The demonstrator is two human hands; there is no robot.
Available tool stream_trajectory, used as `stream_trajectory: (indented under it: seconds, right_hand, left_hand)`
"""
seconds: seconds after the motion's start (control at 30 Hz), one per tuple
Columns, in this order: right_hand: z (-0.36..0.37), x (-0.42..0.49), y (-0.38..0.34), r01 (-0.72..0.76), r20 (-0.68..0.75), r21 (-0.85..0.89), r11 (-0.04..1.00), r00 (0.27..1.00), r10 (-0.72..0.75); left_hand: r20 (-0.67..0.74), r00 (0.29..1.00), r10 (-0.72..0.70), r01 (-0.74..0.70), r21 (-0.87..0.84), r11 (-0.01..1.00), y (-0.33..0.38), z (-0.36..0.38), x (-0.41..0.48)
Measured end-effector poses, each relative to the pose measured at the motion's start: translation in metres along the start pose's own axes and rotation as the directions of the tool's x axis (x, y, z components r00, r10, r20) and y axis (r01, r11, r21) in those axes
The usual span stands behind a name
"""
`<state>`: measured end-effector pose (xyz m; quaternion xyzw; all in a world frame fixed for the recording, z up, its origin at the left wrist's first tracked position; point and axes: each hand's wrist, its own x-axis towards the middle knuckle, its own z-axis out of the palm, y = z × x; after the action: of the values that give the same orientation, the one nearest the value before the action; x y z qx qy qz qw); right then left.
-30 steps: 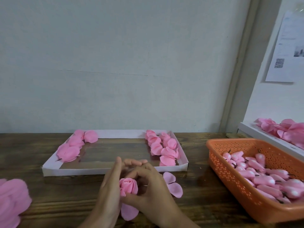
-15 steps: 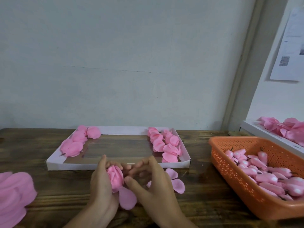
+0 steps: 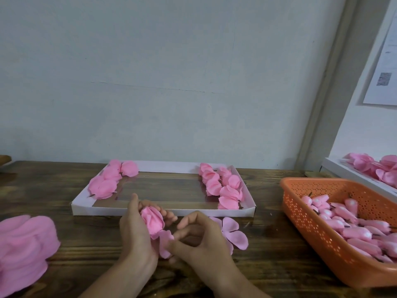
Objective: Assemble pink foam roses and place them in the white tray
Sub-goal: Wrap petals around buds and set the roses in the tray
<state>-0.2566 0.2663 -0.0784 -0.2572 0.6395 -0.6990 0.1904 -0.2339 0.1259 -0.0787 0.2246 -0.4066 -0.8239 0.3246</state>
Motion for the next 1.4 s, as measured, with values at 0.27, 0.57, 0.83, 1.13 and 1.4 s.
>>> stream_trajectory:
  seconds: [0.27,0.57,0.83,1.13,1.4]
  right_hand:
    - [0.004,0.001,0.006,0.181,-0.009,0.054,0.982,0.983,-0.181]
    - [0.006,-0.001,0.008,0.289,-0.030,0.004,0.957,0.957,-0.289]
    - [0.008,-0.004,0.016,0.356,-0.018,-0.107,0.928,0.933,-0.359]
    - [0.007,-0.002,0.022,0.392,-0.114,-0.217,0.894,0.899,-0.422]
    - [0.007,0.001,0.024,0.480,-0.103,-0.278,0.832,0.846,-0.523]
  left_hand:
    - [0.045,0.991,0.122,-0.125,0.048,0.991,-0.003,0.007,-0.010]
    - [0.071,0.978,0.195,-0.201,0.078,0.977,-0.008,0.012,-0.015]
    - [0.079,0.993,0.086,-0.083,-0.045,0.996,-0.004,0.009,-0.012]
    - [0.133,0.990,0.052,-0.038,-0.107,0.994,-0.008,0.013,-0.015]
    - [0.148,0.987,0.059,-0.049,-0.069,0.996,-0.008,0.013,-0.018]
